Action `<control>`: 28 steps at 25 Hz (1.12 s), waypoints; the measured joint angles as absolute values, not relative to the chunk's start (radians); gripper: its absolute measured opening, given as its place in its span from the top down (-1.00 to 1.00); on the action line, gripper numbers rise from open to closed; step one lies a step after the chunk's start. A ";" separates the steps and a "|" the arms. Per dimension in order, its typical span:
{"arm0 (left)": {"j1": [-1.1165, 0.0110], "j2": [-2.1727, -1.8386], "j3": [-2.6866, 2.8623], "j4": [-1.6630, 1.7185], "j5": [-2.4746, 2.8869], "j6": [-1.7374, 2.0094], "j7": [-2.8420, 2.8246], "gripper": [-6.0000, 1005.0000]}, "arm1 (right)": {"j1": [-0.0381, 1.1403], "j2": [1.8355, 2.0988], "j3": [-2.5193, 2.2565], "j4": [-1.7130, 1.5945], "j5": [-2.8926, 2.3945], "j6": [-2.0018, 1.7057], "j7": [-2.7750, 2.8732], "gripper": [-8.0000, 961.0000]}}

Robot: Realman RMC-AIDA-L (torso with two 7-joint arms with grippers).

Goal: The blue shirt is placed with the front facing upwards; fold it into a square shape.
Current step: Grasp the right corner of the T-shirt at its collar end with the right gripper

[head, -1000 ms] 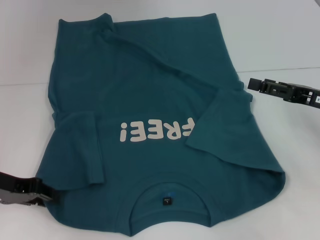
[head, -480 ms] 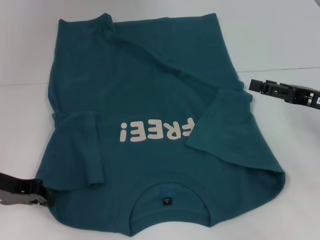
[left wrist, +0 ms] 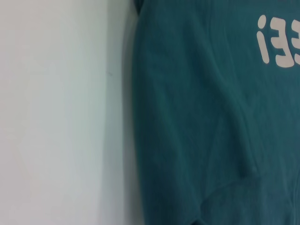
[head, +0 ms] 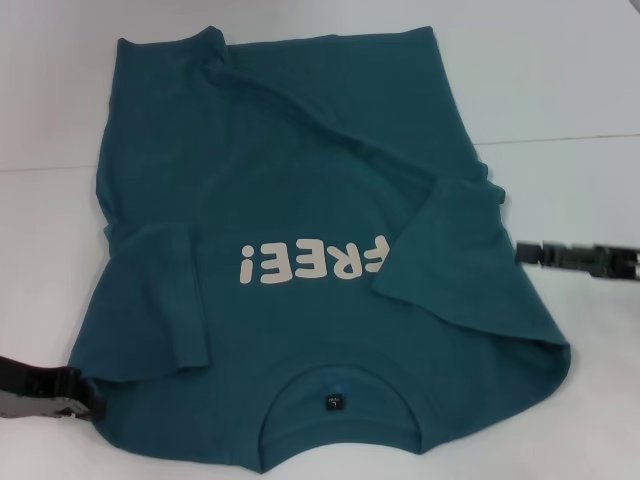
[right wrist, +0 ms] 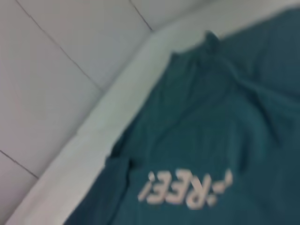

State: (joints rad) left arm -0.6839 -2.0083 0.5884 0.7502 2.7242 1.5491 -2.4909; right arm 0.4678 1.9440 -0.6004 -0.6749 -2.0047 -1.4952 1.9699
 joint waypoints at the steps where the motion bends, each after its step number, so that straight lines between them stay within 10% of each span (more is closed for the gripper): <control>1: -0.682 -2.008 0.588 0.751 2.724 1.549 -2.489 0.94 | 0.463 1.939 -0.599 -0.675 -2.019 -1.502 1.994 -0.88; 11: -0.674 -2.008 0.587 0.752 2.717 1.553 -2.480 0.94 | 0.400 1.867 -0.595 -0.659 -2.085 -1.572 2.181 -0.85; 28: -0.679 -2.010 0.593 0.750 2.715 1.556 -2.471 0.94 | 0.497 1.898 -0.606 -0.554 -2.285 -1.440 2.241 -0.56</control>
State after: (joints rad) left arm -0.6790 -2.0095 0.5926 0.7500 2.7150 1.5561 -2.4712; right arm 0.4969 1.8983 -0.6059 -0.5545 -2.2854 -1.4404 2.2410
